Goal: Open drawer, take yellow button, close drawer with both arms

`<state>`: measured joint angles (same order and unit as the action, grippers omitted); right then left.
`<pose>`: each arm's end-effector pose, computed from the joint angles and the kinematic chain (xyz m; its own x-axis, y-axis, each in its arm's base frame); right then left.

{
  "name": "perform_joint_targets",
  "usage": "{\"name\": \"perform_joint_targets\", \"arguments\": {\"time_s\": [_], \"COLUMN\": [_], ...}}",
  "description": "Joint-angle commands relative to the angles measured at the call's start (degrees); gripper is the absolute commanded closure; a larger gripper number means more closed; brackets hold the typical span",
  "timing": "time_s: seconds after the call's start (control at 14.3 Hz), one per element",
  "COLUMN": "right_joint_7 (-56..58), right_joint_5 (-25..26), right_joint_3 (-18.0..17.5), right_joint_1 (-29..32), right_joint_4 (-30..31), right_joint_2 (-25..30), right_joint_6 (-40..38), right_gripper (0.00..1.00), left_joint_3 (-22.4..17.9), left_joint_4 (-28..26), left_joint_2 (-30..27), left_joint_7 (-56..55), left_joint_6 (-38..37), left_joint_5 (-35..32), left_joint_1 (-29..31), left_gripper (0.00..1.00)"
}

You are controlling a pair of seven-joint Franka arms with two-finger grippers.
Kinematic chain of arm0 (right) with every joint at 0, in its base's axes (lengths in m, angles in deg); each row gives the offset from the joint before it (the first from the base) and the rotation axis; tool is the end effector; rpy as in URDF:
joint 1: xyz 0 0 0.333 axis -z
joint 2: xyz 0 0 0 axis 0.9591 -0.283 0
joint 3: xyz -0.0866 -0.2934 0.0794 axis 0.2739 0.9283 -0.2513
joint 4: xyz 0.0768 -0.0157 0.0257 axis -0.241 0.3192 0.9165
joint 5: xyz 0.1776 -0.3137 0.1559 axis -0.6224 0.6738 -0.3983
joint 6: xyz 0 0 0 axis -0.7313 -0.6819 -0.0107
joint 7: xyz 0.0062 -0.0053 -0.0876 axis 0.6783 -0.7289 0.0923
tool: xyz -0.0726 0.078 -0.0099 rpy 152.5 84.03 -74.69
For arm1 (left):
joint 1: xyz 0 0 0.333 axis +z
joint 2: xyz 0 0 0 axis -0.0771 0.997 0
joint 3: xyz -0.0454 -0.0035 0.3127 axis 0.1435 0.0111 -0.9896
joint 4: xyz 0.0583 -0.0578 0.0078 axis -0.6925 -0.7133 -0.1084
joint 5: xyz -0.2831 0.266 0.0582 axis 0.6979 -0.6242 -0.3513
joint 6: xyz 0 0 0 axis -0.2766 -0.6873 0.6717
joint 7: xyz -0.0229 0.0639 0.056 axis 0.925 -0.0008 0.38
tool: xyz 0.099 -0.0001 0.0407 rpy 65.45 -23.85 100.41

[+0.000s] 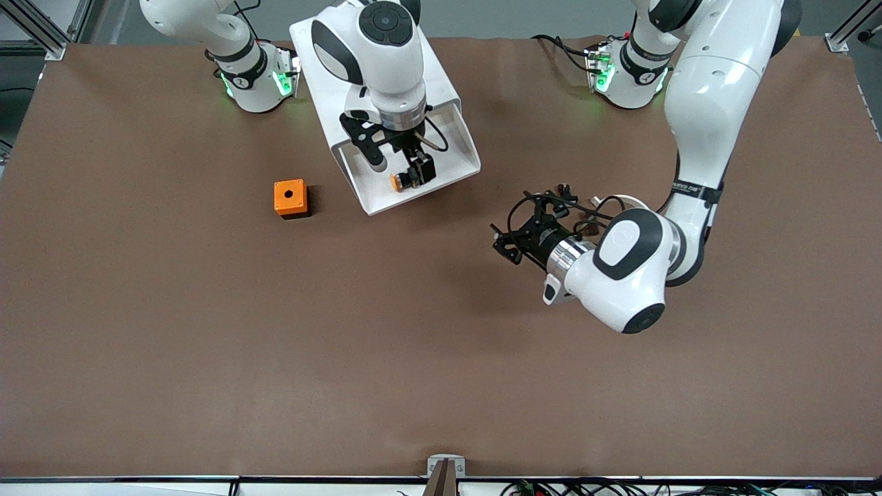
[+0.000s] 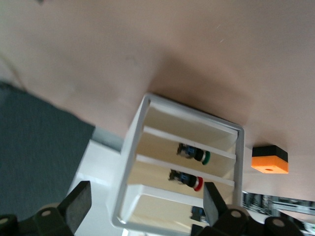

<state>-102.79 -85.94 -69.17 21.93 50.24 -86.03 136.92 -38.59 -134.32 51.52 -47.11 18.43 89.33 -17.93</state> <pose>0.3954 0.4638 0.4226 0.5582 -0.8296 0.0151 -0.8289 -0.5584 -0.0342 0.6070 -0.3143 0.3266 0.3379 0.4845 -0.8069 0.6194 -0.7600 -0.1970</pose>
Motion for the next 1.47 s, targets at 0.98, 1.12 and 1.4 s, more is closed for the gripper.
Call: {"name": "perform_joint_targets", "arguments": {"time_s": [0.98,1.12,1.4], "right_joint_7": [-2.29,2.08,13.41], "right_joint_5": [6.79,6.0,1.79], "right_joint_3": [0.91,0.91,0.91], "right_joint_1": [1.17,3.1,8.46], "right_joint_4": [-0.96,-3.68,-6.77], "right_joint_2": [0.13,0.21,1.53], "right_joint_6": [1.93,-1.47,-6.85], "right_gripper": [1.0,1.0,1.0], "left_joint_3": [0.8,0.79,0.88], "left_joint_4": [-1.41,-1.41,-1.85], "left_joint_2": [-13.18,-12.92,-13.18], "left_joint_7": [17.34,17.34,16.64], "left_joint_6": [14.16,15.47,20.04], "left_joint_5": [-27.52,-27.96,-29.54], "left_joint_1": [-0.29,-0.55,-0.82], "left_gripper": [0.0,0.0,0.0]}}
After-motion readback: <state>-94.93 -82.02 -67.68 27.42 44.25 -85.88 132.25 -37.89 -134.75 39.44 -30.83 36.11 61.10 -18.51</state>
